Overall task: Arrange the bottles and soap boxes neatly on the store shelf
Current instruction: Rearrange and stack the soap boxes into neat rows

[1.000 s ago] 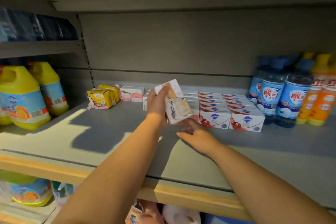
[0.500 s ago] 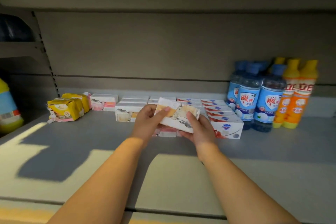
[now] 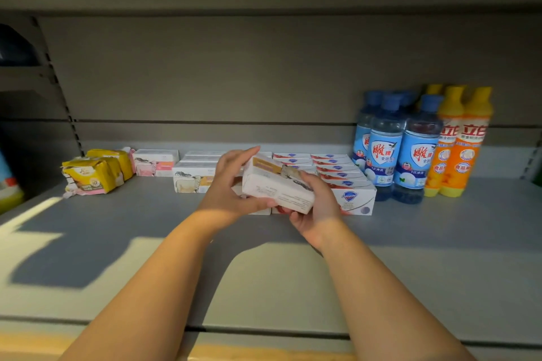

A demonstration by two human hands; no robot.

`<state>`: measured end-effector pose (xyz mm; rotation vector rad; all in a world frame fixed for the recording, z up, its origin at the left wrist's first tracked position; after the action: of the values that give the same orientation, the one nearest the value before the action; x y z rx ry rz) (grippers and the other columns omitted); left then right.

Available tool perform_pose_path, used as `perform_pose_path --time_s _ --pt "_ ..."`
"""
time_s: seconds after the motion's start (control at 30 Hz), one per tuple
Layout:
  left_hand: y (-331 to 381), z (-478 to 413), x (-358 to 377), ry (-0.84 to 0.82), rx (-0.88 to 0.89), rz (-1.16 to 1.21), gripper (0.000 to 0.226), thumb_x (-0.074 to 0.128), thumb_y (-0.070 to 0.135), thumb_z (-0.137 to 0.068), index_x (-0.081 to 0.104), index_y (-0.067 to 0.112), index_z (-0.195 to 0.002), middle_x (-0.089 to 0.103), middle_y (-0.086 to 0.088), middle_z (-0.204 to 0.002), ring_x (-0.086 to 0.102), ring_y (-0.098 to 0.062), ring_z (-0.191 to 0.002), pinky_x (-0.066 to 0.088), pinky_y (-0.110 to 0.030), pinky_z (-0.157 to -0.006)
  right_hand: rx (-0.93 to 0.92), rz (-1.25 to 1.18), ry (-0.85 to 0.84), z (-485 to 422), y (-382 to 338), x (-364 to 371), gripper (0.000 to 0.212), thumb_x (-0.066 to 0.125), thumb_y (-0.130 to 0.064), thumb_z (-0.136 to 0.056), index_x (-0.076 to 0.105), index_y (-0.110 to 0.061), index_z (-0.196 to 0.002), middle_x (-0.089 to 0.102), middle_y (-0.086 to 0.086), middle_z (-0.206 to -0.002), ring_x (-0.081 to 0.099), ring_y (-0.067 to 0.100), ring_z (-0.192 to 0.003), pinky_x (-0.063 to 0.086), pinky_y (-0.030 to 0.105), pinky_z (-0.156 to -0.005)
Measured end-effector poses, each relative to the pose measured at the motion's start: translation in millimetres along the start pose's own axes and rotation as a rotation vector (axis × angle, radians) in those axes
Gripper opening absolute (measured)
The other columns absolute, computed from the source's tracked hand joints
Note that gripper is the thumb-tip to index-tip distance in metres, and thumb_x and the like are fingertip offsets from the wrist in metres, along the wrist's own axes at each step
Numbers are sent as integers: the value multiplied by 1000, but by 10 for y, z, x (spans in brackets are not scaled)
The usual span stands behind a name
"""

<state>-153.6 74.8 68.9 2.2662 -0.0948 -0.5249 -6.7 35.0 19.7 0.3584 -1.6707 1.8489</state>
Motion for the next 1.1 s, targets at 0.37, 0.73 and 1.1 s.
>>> perform_pose_path --time_s 0.37,0.73,1.1 --pt "-123 19 -161 412 -290 106 21 63 50 -81 53 33 -74 58 18 -73 54 9 -66 39 -9 -56 -275 374 -3 24 -101 162 24 53 -61 -80 69 -45 -88 71 -7 -99 68 5 -82 56 28 -68" --pt "-266 23 80 191 -566 307 28 51 57 -88 57 31 -98 67 -4 -88 64 -18 -50 49 -28 -46 -371 389 126 97 -226 26 27 41 -46 -95 64 -33 -88 70 -9 -78 69 11 -59 50 30 -40" --pt "42 24 18 -43 -128 164 84 87 21 -58 44 49 -125 39 11 -138 44 -6 -127 45 -29 -98 203 -188 -70 80 41 29 30 46 -24 -96 66 -2 -89 70 17 -72 64 21 -44 44 18 -30"
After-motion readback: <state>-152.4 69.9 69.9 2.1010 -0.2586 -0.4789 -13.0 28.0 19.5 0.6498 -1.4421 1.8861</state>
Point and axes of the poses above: each hand's wrist, its own z-axis away from the middle knuckle, its own x-axis out of the palm, y = z × x, the point moved 6 cm from there along -z, towards the middle knuckle
